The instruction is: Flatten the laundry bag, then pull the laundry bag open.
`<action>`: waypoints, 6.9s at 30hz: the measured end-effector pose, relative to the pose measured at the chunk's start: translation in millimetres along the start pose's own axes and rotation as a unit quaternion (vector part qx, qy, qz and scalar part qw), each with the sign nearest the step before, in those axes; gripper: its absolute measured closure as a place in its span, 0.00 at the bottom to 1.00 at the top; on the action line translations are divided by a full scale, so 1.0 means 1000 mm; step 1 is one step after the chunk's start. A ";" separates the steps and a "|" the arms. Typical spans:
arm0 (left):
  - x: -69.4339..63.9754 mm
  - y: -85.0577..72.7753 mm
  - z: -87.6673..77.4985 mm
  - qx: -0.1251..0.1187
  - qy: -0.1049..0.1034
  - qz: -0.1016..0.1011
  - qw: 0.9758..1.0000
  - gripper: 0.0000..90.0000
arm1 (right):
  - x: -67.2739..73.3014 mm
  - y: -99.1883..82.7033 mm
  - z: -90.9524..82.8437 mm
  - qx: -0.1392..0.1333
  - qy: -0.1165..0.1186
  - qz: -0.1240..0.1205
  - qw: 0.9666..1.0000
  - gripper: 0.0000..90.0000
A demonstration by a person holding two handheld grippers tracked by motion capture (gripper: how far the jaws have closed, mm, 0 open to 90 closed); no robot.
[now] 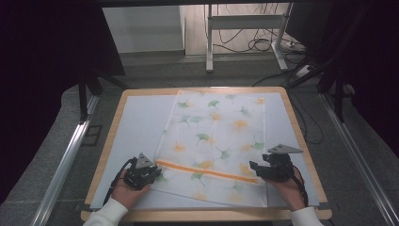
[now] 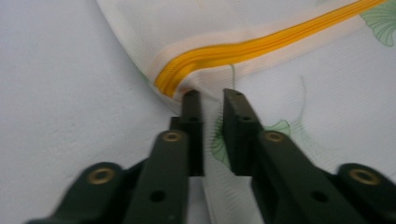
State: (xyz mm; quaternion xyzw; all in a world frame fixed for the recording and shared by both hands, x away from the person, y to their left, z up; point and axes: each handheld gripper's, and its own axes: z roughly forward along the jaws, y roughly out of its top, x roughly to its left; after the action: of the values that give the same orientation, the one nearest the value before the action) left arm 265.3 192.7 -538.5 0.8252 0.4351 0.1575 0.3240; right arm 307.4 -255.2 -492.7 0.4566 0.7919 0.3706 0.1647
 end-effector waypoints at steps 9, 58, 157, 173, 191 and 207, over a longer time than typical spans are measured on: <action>0.000 0.000 -0.002 -0.001 -0.009 0.006 1.000 0.98 | -0.012 -0.001 0.016 0.034 -0.014 0.013 0.999 0.40; 0.002 -0.030 -0.032 -0.006 -0.004 -0.007 1.000 0.99 | -0.014 0.023 0.054 0.081 -0.044 0.014 0.996 0.43; -0.018 0.024 -0.043 -0.117 -0.012 0.015 0.993 0.30 | 0.022 -0.025 -0.026 0.006 0.070 -0.064 0.995 0.75; -0.054 0.066 -0.018 -0.094 -0.089 0.062 0.990 0.38 | 0.025 -0.031 -0.028 0.026 0.084 -0.069 0.994 0.99; -0.089 0.107 0.013 -0.076 -0.151 0.099 0.981 0.37 | 0.038 -0.035 -0.019 0.048 0.100 -0.084 0.990 0.98; -0.126 0.142 0.050 -0.072 -0.186 0.137 0.970 0.38 | 0.040 -0.037 -0.016 0.053 0.104 -0.092 0.989 0.99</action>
State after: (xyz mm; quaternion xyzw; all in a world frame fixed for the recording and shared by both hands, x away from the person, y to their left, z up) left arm 307.6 10.8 -477.6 0.8662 0.2378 0.0753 0.4331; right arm 254.5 -240.0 -505.4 0.3492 0.8619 0.3567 0.0897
